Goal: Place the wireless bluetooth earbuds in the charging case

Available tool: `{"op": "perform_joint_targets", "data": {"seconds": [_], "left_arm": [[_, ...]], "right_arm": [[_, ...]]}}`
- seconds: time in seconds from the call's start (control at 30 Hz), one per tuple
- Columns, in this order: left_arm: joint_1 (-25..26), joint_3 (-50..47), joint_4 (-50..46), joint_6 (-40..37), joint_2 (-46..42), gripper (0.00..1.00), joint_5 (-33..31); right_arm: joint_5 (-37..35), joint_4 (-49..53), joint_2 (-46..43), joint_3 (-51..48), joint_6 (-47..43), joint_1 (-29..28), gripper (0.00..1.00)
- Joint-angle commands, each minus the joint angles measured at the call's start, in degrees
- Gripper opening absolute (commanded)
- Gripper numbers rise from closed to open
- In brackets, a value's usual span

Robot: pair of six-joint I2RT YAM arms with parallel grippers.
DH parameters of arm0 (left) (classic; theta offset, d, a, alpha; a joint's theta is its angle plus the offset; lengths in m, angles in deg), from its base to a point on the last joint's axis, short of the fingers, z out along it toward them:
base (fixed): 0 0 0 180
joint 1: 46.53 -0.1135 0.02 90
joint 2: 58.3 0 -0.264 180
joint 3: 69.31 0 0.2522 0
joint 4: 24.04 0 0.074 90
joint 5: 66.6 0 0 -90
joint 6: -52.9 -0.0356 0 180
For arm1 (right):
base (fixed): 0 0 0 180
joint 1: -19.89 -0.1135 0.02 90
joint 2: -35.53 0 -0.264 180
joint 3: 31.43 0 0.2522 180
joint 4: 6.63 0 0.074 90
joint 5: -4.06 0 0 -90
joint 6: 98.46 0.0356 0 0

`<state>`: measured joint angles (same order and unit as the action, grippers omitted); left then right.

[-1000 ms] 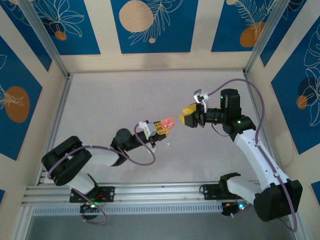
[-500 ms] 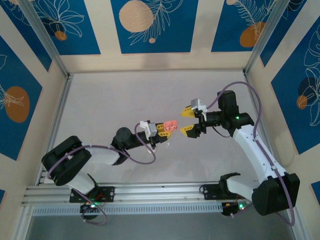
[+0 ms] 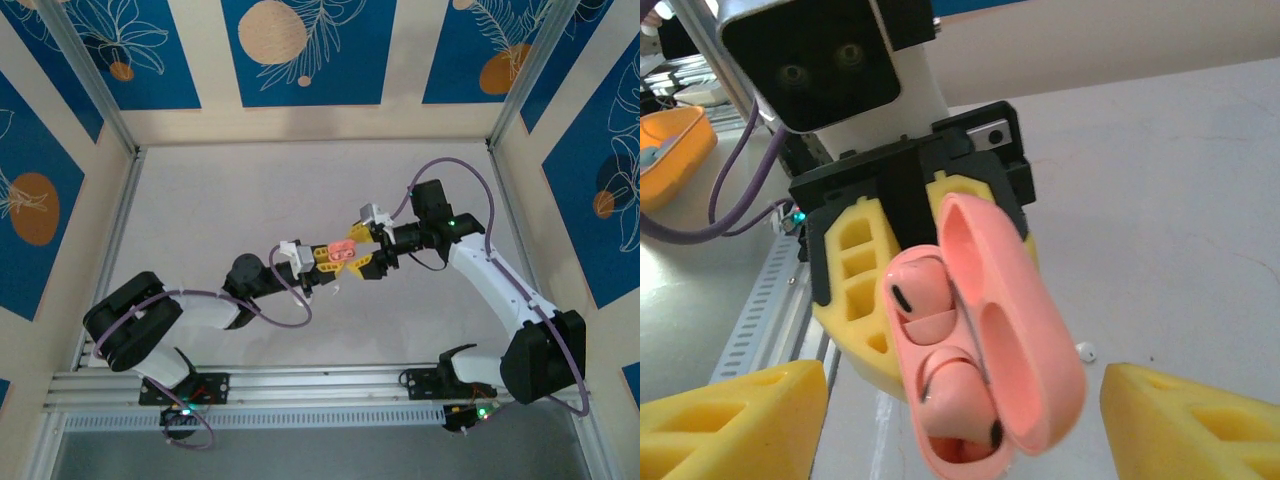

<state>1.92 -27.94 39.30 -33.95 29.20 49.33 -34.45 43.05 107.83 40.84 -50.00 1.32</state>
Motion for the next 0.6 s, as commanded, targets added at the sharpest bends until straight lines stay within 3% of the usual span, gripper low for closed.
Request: {"op": "perform_joint_targets", "data": {"seconds": [0.0,0.23,0.4,0.57], "left_arm": [[0.57,1.21,2.35,0.88,0.48,0.16,0.40],[0.56,1.17,2.78,0.93,1.06,0.16,-0.06],[0.52,1.12,3.18,1.19,1.09,0.16,0.26],[0.52,1.21,3.08,1.15,0.83,0.16,0.75]], "right_arm": [[1.88,4.24,-0.80,1.52,-3.01,-0.59,0.70],[5.29,4.00,-7.25,0.42,-3.48,1.97,0.63],[6.16,-2.76,-10.76,-2.12,0.21,6.87,0.60],[0.39,1.95,-7.95,-0.24,-8.99,6.10,0.49]]}}
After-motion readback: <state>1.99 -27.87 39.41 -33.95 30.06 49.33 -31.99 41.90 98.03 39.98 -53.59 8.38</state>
